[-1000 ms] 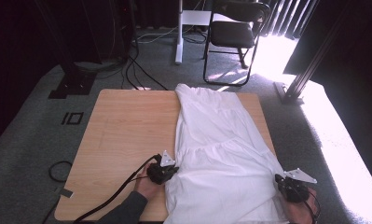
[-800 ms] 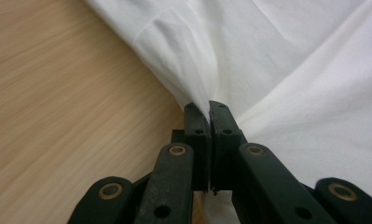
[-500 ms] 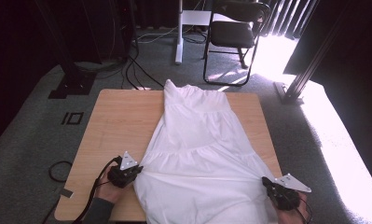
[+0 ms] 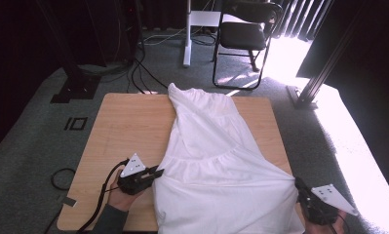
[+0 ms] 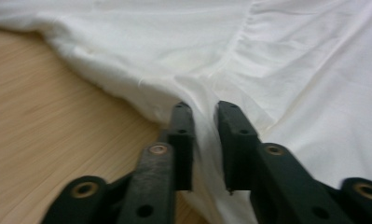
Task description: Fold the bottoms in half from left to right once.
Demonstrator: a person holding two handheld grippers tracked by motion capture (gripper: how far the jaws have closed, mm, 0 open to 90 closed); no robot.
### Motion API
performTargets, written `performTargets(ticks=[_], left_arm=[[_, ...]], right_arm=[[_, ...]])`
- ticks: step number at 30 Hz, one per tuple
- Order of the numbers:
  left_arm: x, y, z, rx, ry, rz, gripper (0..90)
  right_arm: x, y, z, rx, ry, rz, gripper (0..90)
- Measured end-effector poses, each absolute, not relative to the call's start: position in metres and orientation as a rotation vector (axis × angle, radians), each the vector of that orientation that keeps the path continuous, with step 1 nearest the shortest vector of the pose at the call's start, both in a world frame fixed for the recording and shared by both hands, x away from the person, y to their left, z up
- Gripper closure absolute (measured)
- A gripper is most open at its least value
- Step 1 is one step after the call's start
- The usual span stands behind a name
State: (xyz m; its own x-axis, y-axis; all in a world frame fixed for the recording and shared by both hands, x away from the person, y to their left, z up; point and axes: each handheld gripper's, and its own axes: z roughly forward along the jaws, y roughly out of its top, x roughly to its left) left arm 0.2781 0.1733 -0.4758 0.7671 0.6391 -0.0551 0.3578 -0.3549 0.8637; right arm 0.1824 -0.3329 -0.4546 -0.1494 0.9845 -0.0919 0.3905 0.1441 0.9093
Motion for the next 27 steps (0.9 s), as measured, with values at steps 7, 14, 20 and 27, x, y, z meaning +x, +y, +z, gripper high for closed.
performTargets(ticks=[7, 14, 20, 27], left_arm=[[0.291, 0.148, -0.502, 2.107, 0.779, 0.375, 58.9], [0.305, 0.16, -0.505, 2.071, 0.855, 0.407, 52.3], [0.32, 0.164, -0.504, 2.045, 0.881, 0.41, 52.5], [0.328, 0.164, -0.506, 2.017, 0.888, 0.422, 52.4]], right_arm=[[0.207, -0.351, -0.497, 1.467, 1.754, 0.704, 90.0], [0.234, -0.357, -0.556, 1.607, 1.9, 0.646, 90.0], [0.241, -0.351, -0.549, 1.57, 1.913, 0.672, 79.6], [0.257, -0.333, -0.525, 1.484, 1.919, 0.836, 68.5]])
